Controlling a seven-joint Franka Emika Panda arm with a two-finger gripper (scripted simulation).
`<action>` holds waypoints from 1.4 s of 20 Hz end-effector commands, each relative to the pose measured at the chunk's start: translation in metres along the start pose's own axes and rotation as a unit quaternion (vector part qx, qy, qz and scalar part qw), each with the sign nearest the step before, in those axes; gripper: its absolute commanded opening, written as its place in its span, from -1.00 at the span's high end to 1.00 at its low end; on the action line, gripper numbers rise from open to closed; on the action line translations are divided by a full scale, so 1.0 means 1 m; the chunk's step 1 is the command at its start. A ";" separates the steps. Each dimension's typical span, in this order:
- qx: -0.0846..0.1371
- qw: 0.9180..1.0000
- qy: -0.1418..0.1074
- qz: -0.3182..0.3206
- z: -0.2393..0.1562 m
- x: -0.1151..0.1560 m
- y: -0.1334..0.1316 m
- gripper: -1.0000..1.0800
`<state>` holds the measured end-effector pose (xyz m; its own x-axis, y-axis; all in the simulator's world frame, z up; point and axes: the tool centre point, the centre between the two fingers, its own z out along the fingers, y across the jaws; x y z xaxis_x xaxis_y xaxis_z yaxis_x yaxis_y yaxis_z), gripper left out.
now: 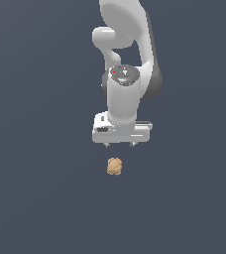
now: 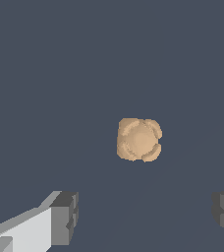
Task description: Pick up the object and move it to a goal position.
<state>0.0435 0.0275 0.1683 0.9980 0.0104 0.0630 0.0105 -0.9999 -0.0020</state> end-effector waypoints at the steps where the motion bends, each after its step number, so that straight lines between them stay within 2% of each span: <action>1: 0.000 1.000 -0.005 0.007 0.013 0.006 0.003 -0.92; 11: -0.002 0.999 -0.026 0.033 0.066 0.025 0.017 -0.92; 23: -0.002 0.999 -0.031 0.039 0.084 0.028 0.020 -0.92; 28: -0.002 0.999 -0.031 0.040 0.105 0.026 0.021 -0.92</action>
<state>0.0772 0.0076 0.0731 0.9977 -0.0684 0.0016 -0.0684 -0.9977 -0.0001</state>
